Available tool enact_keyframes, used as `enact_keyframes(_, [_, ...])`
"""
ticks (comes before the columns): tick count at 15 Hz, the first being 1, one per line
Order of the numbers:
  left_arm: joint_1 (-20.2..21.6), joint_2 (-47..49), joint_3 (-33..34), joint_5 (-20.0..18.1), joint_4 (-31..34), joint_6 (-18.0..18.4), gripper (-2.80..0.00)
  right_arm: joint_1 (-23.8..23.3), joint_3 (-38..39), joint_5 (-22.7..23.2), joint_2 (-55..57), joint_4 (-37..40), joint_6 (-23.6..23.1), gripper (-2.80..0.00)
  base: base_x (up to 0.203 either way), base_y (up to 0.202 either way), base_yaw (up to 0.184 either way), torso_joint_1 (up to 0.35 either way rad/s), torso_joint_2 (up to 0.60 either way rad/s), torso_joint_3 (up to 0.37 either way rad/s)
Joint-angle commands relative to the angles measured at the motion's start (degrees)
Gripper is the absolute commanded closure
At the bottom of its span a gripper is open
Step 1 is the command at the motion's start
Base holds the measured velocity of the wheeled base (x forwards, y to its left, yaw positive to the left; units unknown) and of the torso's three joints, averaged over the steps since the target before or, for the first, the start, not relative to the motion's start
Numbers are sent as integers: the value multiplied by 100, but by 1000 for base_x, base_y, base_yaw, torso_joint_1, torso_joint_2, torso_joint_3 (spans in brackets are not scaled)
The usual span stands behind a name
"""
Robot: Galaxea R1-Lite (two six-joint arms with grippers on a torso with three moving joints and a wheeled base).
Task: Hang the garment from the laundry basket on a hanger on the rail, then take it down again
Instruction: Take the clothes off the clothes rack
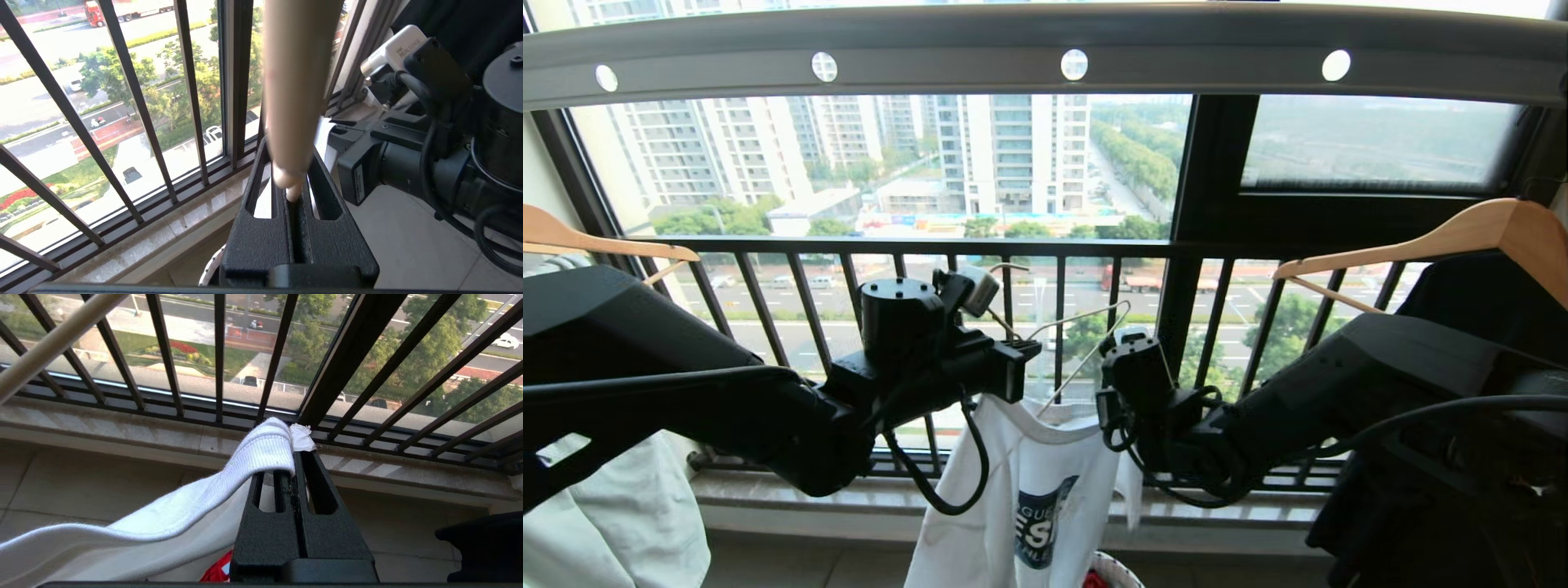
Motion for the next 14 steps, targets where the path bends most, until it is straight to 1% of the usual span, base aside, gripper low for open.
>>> enact_keyframes(1, [-97, 356, -109, 379, -436, -96, 0, 217, 125, 7, -264, -91, 21, 0, 0, 0, 0, 0, 0, 0])
enact_keyframes(2, [-186, 545, -232, 855, -673, -156, 0, 267, 191, 12, -310, -291, 37, 0, 0, 0, 0, 0, 0, 0])
enact_keyframes(3, [-248, 698, -336, 1131, -836, -180, 0, 313, 258, 13, -372, -440, 12, 0, 0, 0, 0, 0, 0, 0])
enact_keyframes(4, [-282, 801, -382, 1208, -968, -188, 0, 349, 304, 20, -454, -491, -7, 0, 0, 0, 0, 0, 0, 0])
enact_keyframes(8, [-278, 804, -357, 1206, -1316, -228, 0, 317, 316, 20, -578, -489, -48, 0, 0, 0, 0, 0, 0, 0])
enact_keyframes(11, [-278, 622, -204, 1068, -1444, -368, 0, 113, 211, 24, -121, -509, -166, 0, 0, 0, 0, 0, 0, 0])
enact_keyframes(14, [-278, 729, -239, 1113, -1544, -363, 0, 61, 97, 76, 39, -603, -141, 0, 0, 0, 0, 0, 0, 0])
